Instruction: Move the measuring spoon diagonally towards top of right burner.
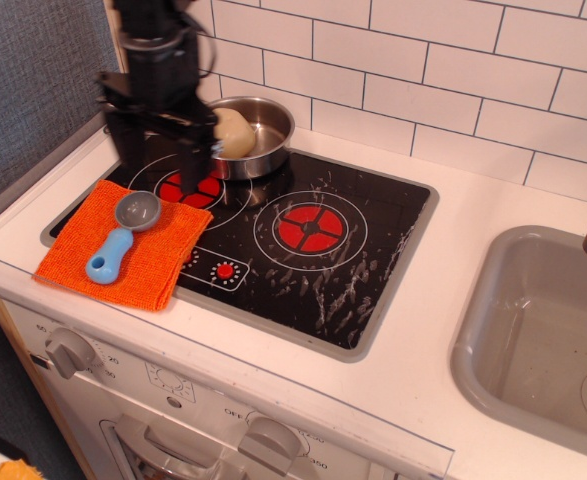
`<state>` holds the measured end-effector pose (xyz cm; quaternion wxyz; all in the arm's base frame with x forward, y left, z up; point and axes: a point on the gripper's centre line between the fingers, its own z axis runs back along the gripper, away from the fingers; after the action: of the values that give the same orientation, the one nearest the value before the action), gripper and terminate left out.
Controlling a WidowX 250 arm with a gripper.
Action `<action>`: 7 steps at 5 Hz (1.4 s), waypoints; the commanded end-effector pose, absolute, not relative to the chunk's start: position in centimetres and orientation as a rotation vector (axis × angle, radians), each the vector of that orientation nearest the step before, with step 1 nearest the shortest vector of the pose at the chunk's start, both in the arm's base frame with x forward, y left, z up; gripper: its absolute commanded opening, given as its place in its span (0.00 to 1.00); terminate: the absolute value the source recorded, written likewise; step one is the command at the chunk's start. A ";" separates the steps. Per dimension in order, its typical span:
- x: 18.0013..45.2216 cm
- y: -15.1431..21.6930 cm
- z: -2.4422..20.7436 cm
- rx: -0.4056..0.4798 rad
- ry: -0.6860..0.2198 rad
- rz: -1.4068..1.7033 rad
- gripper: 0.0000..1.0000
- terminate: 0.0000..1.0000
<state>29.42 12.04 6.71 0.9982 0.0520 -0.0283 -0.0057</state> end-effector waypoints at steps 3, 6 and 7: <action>27.0 13.5 2.8 0.165 0.002 0.038 1.00 0.00; 27.3 13.3 6.9 0.126 -0.110 0.046 0.00 0.00; 28.2 12.7 10.1 0.100 -0.178 0.070 0.00 0.00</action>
<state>28.04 12.41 8.21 0.9969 0.0345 -0.0615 0.0355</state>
